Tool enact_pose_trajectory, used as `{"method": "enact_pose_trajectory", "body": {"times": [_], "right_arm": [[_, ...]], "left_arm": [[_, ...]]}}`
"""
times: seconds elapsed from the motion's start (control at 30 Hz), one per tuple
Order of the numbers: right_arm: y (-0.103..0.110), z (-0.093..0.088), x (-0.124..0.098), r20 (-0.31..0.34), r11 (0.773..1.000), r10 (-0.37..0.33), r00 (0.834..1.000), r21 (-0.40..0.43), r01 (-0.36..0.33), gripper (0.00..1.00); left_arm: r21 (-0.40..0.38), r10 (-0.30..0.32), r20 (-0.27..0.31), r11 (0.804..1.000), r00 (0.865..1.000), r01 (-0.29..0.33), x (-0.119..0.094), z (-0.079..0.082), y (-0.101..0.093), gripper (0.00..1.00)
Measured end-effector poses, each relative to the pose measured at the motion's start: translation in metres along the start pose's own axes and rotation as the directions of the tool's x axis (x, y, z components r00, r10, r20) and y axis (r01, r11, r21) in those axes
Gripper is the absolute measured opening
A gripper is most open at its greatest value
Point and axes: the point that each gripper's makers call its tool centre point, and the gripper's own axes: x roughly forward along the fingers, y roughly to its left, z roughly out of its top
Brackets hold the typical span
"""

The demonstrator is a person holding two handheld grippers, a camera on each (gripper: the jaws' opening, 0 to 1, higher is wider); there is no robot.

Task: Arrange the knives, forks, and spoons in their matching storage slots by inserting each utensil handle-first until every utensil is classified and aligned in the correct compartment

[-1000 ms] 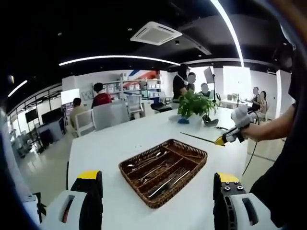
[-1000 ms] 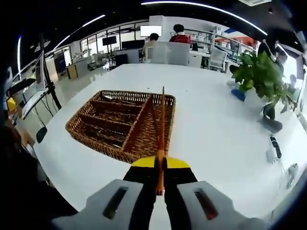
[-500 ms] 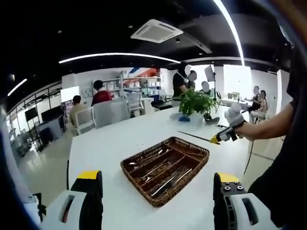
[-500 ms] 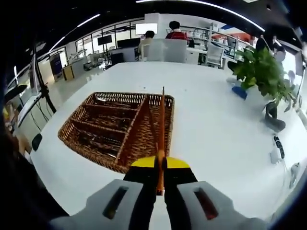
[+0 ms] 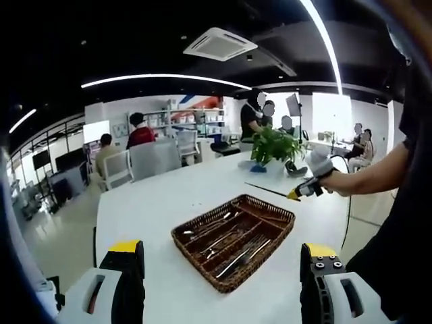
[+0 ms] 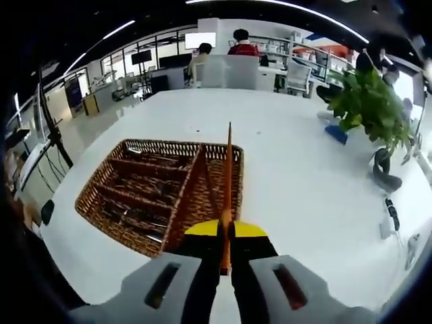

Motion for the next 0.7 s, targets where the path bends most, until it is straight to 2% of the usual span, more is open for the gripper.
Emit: {"method": "enact_pose_trajectory", "body": {"times": [0.4, 0.7], "right_arm": [[0.003, 0.013, 0.009, 0.004, 1.000, 0.002, 1.000, -0.014, -0.002, 0.02], [0.007, 0.013, 0.017, -0.002, 1.000, -0.003, 1.000, -0.012, 0.003, 0.02]], "left_arm": [[-0.001, 0.005, -0.002, 1.000, 1.000, -0.005, -0.006, -0.002, 0.007, 1.00], [0.002, 0.008, -0.006, 1.000, 1.000, -0.008, -0.008, -0.004, 0.021, 1.00]]}}
